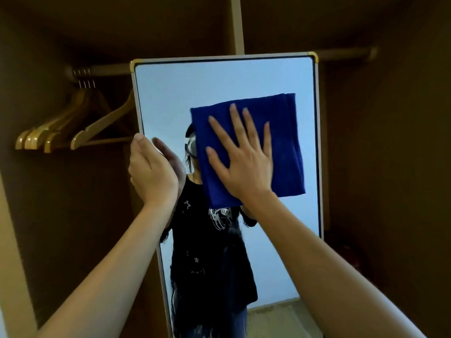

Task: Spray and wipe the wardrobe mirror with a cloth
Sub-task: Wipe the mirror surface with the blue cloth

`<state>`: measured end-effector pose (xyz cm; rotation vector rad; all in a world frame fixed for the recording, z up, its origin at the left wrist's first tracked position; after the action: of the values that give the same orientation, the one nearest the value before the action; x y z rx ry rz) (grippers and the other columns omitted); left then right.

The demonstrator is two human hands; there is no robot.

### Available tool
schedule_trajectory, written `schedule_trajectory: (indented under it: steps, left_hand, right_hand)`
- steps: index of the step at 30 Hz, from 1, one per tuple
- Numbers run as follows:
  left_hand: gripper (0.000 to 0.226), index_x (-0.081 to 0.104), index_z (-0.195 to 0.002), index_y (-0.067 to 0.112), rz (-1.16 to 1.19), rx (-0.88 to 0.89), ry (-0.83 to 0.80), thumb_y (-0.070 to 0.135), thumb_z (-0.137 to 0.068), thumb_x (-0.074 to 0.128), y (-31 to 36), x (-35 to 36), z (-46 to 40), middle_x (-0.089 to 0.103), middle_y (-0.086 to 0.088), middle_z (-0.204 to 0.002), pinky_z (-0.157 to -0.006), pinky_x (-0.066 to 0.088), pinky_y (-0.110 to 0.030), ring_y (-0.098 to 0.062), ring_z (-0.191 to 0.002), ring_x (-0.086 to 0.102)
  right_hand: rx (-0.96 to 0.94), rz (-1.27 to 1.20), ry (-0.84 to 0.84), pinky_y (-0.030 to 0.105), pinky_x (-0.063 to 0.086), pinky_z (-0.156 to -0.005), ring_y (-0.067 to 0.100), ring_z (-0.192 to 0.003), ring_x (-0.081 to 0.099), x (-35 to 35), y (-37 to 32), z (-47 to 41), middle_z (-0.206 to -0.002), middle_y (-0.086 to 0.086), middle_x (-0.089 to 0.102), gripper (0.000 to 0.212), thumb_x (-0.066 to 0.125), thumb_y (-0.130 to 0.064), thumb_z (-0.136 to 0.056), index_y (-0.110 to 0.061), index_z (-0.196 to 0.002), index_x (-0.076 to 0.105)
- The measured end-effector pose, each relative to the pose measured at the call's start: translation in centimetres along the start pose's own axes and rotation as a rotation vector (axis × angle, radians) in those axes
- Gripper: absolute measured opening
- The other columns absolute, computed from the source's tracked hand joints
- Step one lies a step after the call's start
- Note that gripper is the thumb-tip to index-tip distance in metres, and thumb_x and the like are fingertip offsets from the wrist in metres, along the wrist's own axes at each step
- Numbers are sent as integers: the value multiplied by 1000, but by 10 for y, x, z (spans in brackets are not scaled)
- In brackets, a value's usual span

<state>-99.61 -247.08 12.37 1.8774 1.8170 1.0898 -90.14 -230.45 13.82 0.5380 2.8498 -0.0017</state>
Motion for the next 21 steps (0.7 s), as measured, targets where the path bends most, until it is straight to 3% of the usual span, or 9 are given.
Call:
schedule_trajectory:
  steps: [4,9,17,21]
  left_hand:
    - [49,56,-116,14,-40,33,0,43,-102,20,2,-1,-2,58,12,-92,-98,44,-34,-7,-96,56]
    - [70,59,-113,2,-61,51,3,53,-91,17,-3,-7,-8,68,-16,-106,-97,47,-49,-29,-102,64]
    - [52,59,-107,3,-121,74,-3,38,-101,21,1,-8,-8,68,-14,-101,-94,48,-48,-28,-98,65]
    - [45,58,-93,10,-150,105,-4,36,-103,23,1,-7,-7,65,-7,-86,-85,51,-46,-25,-85,65]
  right_hand:
    - [87,8,27,52,1,-120,18,-151,2,-9,48,2,-164,-3,7,60,29,-59,-98,-41,-153,14]
    - [223,-4,23,52,-3,-120,18,-151,-2,-12,92,18,-164,-3,4,60,23,-60,-98,-41,-154,10]
    - [279,-15,39,52,-4,-120,20,-151,-5,-15,90,-9,-164,-2,0,60,19,-60,-98,-41,-154,4]
    - [269,-29,49,53,-6,-119,22,-150,-7,-20,78,-49,-164,-1,-3,61,17,-60,-99,-40,-154,1]
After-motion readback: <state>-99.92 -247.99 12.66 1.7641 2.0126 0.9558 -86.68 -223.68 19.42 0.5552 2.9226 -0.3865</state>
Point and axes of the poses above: each hand's wrist, its own z-axis away from the middle knuckle, its own x-axis out of the palm, y = z × x, the point moved 8 cm from there along -z, towards the middle knuckle
